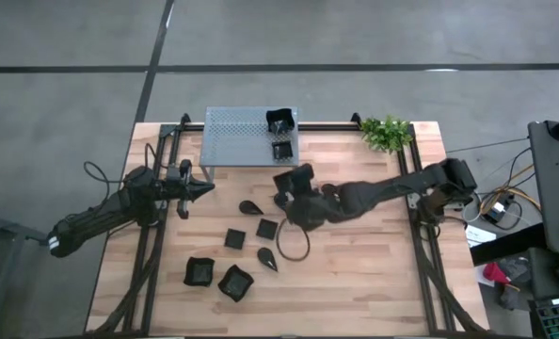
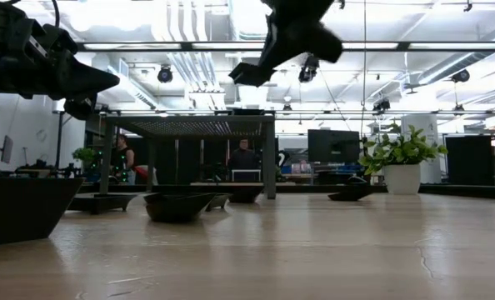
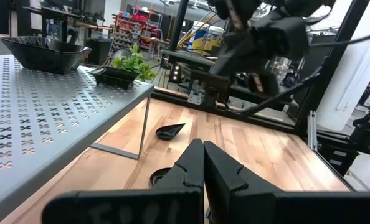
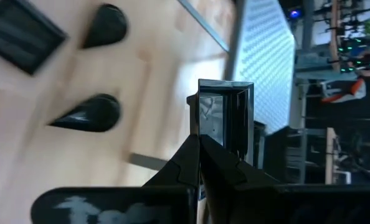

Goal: Pick & Place Mini shaped plates
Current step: Stack the black square plate on top of the other black square plate on the shelf

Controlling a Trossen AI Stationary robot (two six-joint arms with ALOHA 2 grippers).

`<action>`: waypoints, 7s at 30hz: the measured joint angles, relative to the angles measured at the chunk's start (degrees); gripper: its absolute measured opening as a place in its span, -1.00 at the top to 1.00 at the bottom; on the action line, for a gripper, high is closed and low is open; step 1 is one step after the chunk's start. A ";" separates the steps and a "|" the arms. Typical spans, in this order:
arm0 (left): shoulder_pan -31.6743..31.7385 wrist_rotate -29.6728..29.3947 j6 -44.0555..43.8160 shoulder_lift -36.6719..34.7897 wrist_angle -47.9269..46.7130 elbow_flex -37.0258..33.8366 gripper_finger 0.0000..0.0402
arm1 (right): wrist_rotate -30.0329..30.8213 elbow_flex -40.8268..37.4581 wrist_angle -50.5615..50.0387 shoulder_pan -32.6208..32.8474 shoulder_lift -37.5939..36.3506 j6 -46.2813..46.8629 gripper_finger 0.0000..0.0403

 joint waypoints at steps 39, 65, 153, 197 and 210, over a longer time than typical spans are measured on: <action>0.00 -0.01 -0.02 0.00 0.00 -0.01 0.99 | -6.03 0.04 9.90 -16.07 3.13 -7.04 0.96; 0.00 0.00 0.00 0.00 0.00 0.01 0.99 | -5.32 0.02 10.25 -11.24 2.74 -1.20 0.59; -0.02 0.02 0.00 0.00 0.68 -0.06 0.99 | -22.44 -0.80 22.81 4.13 24.15 35.16 0.53; 0.00 0.01 0.00 0.00 0.79 -0.04 0.99 | -22.55 2.09 14.72 3.88 22.14 33.39 0.66; -0.02 -0.01 0.00 0.04 0.98 -0.06 0.99 | -24.24 2.53 0.37 6.17 -3.81 30.66 0.94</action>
